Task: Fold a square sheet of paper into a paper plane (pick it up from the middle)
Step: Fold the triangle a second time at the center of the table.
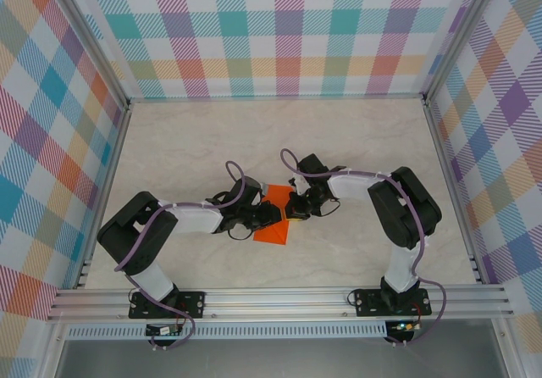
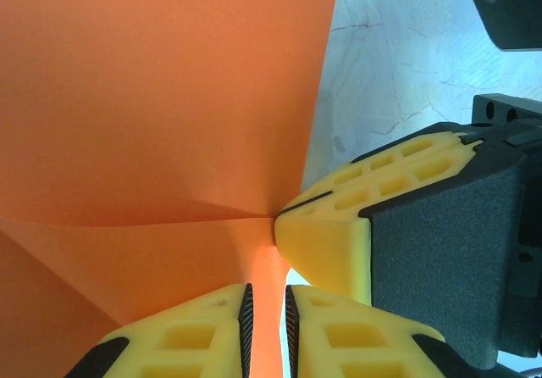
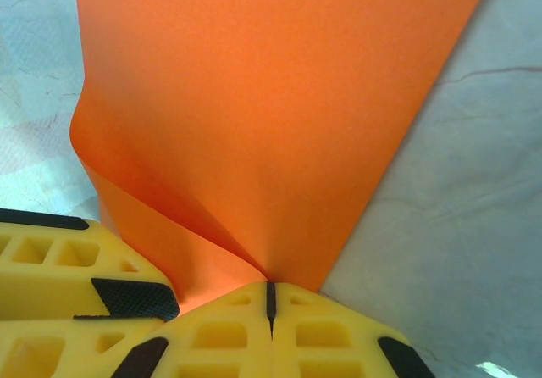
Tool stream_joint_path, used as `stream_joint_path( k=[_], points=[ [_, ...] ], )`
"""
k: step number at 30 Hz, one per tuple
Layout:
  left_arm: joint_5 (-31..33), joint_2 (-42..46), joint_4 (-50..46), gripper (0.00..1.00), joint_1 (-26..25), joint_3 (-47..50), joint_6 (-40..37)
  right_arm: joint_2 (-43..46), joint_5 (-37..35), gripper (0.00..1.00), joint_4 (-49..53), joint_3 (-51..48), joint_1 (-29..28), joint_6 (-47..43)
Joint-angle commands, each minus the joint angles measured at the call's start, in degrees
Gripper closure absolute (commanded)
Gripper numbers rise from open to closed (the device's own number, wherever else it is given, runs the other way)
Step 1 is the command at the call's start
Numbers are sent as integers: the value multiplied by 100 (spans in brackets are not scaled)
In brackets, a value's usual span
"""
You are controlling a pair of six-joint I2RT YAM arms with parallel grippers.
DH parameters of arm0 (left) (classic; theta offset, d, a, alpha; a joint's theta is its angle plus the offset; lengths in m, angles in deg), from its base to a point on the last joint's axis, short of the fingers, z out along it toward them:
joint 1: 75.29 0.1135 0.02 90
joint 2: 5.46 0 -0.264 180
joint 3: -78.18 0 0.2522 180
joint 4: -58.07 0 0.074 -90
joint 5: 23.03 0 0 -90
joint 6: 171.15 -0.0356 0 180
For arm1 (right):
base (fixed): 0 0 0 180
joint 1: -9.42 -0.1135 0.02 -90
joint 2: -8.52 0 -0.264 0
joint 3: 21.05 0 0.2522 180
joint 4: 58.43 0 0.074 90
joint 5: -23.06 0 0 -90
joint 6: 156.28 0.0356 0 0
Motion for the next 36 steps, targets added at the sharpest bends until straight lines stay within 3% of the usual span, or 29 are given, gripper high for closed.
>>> stream_joint_path(
  k=[1,16,36],
  points=[
    [-52,24,133,80,-82,-24,-33,49,-278,96,65,63,1,-116],
    [-20,77,80,80,-76,-36,-59,317,-151,96,-90,-78,1,-168],
    [-12,-47,63,80,-76,-59,-60,-7,-209,95,-23,63,1,-204]
  ],
)
